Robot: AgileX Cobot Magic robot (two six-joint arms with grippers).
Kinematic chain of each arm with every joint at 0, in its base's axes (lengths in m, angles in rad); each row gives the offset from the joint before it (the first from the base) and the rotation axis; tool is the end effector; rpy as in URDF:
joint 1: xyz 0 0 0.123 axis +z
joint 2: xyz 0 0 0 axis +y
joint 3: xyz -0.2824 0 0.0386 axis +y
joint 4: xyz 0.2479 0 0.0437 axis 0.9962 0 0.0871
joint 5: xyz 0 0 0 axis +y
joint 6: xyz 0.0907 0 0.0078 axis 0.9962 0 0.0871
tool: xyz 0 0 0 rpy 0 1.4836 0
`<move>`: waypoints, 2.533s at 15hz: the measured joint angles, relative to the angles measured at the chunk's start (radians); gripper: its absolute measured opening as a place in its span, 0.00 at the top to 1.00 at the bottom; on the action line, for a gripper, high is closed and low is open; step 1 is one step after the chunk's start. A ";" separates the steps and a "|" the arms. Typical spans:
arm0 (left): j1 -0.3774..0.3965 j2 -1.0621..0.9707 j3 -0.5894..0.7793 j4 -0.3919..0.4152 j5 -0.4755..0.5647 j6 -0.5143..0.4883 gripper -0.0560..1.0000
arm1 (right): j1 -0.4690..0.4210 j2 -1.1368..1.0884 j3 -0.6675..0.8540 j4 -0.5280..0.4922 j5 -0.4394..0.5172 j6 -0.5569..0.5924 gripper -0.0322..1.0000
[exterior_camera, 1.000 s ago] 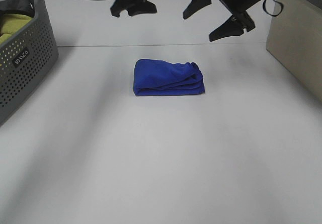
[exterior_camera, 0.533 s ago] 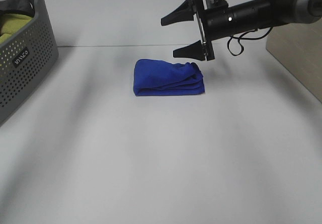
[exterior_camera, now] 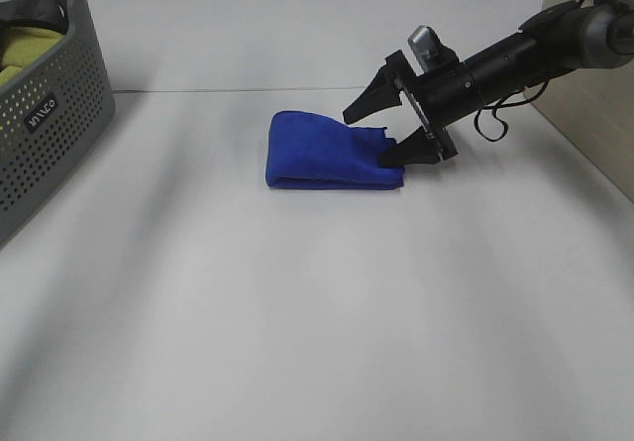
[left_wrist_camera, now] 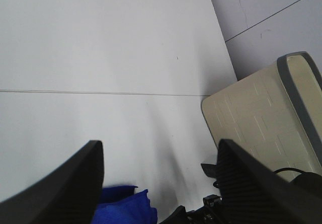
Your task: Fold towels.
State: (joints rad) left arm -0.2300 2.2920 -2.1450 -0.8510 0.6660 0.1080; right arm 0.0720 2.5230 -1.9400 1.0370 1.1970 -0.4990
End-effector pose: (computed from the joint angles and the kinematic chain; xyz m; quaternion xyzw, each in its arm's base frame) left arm 0.5125 -0.1635 0.2752 -0.0490 0.8511 -0.3878 0.3505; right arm 0.4855 0.1082 0.1016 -0.0439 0.8906 0.4505 0.0435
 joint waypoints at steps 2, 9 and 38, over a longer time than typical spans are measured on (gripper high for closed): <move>0.000 0.000 0.000 0.000 0.011 0.000 0.36 | 0.001 -0.003 0.000 -0.033 -0.007 0.009 0.15; 0.000 -0.013 0.000 0.064 0.105 0.020 0.36 | 0.000 -0.181 0.000 -0.079 0.004 0.056 0.15; 0.000 -1.869 1.486 0.636 0.555 0.065 0.36 | 0.037 -2.021 1.284 -0.823 -0.008 0.321 0.15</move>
State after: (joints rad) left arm -0.2300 0.4230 -0.6590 -0.2150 1.2210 0.1730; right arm 0.1090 0.5020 -0.6560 0.2140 1.1890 -0.1780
